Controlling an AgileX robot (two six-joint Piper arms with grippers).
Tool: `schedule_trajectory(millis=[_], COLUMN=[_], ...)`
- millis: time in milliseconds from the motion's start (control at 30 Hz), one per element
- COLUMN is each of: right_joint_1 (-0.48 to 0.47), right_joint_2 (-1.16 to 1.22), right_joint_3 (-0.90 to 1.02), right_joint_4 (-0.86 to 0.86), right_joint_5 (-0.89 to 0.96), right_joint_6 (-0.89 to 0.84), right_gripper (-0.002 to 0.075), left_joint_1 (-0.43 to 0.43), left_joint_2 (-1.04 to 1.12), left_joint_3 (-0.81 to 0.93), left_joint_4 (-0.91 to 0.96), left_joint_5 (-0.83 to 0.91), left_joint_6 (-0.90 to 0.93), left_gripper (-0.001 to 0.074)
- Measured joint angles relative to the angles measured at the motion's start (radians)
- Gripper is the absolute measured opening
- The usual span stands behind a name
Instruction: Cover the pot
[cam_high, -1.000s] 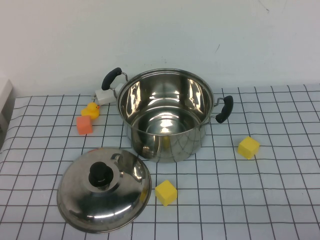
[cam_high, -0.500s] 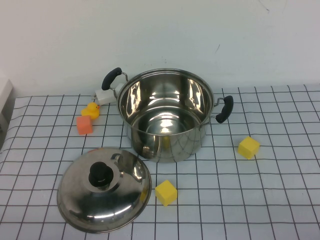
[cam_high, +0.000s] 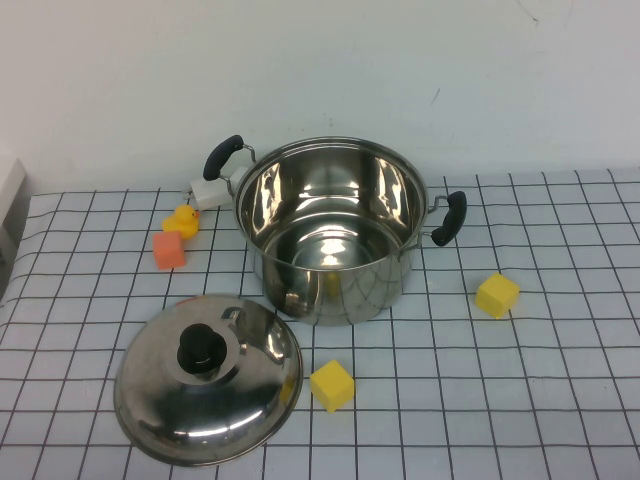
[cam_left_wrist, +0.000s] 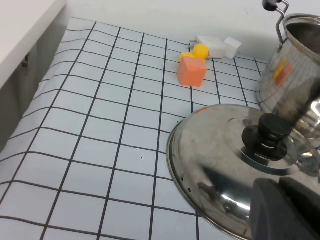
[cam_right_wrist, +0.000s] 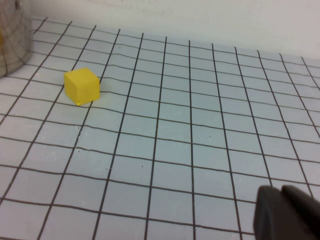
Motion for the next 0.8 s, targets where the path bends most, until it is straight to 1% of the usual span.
schedule_trajectory(millis=[400, 500, 600, 800], right_joint_1=[0.000, 0.000, 0.000, 0.000], right_joint_2=[0.000, 0.000, 0.000, 0.000], right_joint_3=[0.000, 0.000, 0.000, 0.000], right_joint_4=[0.000, 0.000, 0.000, 0.000], right_joint_5=[0.000, 0.000, 0.000, 0.000], right_joint_6=[0.000, 0.000, 0.000, 0.000], right_gripper=[0.0009, 0.0009, 0.0009, 0.0009], left_joint_1=[0.000, 0.000, 0.000, 0.000], left_joint_2=[0.000, 0.000, 0.000, 0.000], left_joint_3=[0.000, 0.000, 0.004, 0.004], left_joint_4=[-0.008, -0.012, -0.015, -0.019], left_joint_5=[0.000, -0.024, -0.118, -0.502], left_joint_6=[0.000, 0.000, 0.000, 0.000], left_gripper=[-0.0001, -0.0001, -0.0001, -0.0001])
